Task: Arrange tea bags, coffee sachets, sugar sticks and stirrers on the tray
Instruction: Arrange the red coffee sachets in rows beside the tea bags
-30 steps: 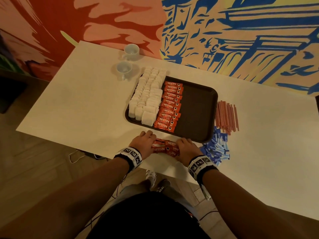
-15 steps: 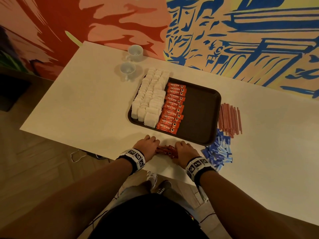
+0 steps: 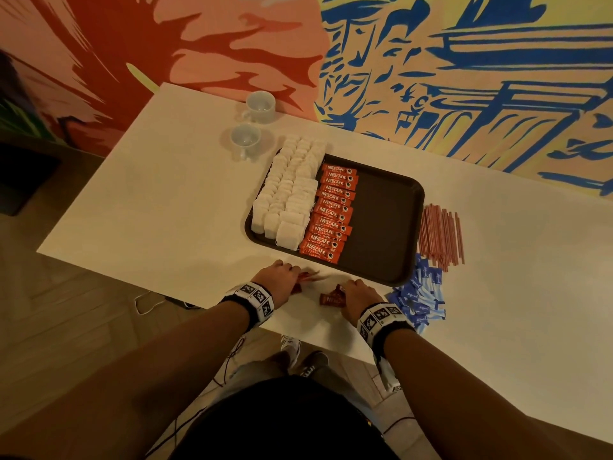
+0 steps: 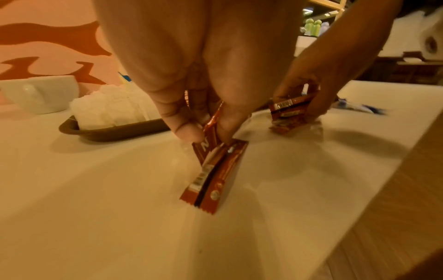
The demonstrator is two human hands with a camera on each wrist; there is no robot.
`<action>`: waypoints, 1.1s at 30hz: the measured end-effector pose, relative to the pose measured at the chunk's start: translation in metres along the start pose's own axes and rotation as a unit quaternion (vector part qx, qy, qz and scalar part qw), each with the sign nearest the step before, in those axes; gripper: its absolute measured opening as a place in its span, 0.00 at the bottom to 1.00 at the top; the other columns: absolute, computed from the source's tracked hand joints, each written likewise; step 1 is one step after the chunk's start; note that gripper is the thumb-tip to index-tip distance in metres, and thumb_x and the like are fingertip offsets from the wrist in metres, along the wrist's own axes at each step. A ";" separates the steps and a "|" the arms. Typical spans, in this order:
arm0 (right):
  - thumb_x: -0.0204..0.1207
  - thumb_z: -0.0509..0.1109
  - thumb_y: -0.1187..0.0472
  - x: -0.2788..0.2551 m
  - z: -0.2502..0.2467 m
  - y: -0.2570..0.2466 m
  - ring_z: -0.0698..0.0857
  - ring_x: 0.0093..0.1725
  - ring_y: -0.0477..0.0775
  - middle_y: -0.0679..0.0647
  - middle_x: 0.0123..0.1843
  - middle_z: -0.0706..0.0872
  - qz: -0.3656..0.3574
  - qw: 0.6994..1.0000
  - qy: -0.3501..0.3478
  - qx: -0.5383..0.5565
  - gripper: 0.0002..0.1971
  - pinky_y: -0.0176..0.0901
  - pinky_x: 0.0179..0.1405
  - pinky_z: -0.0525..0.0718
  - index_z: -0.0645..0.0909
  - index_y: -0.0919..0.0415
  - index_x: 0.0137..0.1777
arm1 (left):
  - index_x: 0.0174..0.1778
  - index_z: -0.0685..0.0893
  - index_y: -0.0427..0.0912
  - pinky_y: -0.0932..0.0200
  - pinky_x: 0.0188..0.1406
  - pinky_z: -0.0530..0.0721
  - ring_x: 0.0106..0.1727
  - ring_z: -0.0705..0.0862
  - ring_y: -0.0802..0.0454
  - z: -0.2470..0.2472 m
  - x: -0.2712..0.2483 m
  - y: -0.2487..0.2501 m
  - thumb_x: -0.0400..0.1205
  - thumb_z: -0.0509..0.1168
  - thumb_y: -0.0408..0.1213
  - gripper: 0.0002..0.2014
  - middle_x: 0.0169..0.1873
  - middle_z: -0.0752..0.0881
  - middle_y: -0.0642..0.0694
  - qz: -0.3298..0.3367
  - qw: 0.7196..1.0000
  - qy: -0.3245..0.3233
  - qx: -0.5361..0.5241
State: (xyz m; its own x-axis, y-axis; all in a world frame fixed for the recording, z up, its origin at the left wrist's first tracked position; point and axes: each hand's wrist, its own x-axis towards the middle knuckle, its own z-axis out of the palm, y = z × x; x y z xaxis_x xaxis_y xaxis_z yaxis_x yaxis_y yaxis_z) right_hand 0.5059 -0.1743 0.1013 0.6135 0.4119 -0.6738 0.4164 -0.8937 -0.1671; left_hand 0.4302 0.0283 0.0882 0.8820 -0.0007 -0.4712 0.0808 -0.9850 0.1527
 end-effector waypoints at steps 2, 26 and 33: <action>0.84 0.68 0.57 -0.001 -0.003 0.001 0.81 0.70 0.63 0.62 0.75 0.77 0.006 1.000 0.009 0.024 0.27 0.53 0.69 0.80 0.67 0.60 0.81 | 0.76 0.73 0.45 0.45 0.65 0.81 0.66 0.79 0.40 -0.007 0.001 -0.004 0.84 0.67 0.43 0.23 0.66 0.84 0.41 -0.012 0.997 0.015 -0.070; 0.80 0.72 0.41 0.004 -0.010 -0.004 0.81 0.71 0.60 0.57 0.76 0.78 -0.016 0.997 -0.036 0.065 0.34 0.51 0.72 0.79 0.70 0.59 0.79 | 0.78 0.67 0.48 0.43 0.64 0.82 0.61 0.84 0.42 0.013 -0.027 -0.019 0.89 0.47 0.54 0.24 0.68 0.83 0.42 -0.114 0.977 -0.061 -0.168; 0.85 0.67 0.54 -0.006 -0.013 -0.002 0.84 0.66 0.61 0.59 0.70 0.83 0.002 0.995 -0.005 0.097 0.23 0.52 0.67 0.83 0.70 0.58 0.77 | 0.73 0.69 0.48 0.47 0.59 0.85 0.57 0.85 0.46 0.022 -0.033 -0.019 0.89 0.48 0.57 0.22 0.65 0.83 0.46 -0.099 0.984 -0.006 -0.147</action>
State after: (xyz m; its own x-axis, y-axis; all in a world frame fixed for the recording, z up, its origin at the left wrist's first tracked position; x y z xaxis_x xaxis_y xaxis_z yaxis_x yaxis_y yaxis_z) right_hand 0.5106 -0.1729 0.1146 0.6073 0.4078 -0.6818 0.2758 -0.9130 -0.3005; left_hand 0.3893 0.0427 0.0814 0.8299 0.1814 -0.5277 0.3827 -0.8733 0.3016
